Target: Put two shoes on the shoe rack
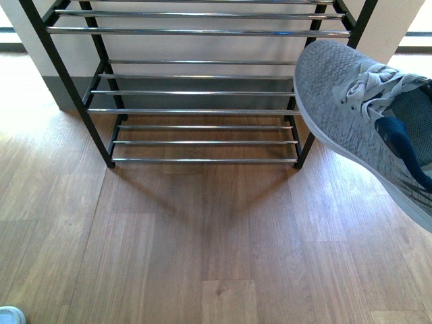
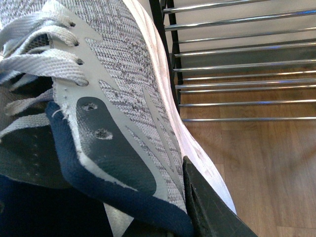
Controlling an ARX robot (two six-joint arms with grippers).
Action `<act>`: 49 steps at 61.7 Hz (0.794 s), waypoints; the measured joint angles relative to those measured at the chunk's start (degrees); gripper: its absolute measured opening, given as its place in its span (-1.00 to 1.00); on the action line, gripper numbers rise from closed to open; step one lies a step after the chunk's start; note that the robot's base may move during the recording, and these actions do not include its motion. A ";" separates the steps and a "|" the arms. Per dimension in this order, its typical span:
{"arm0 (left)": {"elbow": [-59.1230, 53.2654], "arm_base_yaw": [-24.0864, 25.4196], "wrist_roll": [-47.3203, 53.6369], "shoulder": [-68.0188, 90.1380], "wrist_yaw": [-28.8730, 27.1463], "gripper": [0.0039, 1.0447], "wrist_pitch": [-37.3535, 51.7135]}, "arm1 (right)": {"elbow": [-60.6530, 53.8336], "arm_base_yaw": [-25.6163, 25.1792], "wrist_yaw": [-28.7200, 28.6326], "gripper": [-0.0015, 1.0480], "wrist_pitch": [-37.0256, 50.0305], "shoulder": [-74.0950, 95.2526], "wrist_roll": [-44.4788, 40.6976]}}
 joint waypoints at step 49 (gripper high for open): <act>-0.02 0.02 0.00 0.02 -0.20 -0.98 0.00 | -0.02 0.00 -0.59 -0.98 0.00 0.07 0.02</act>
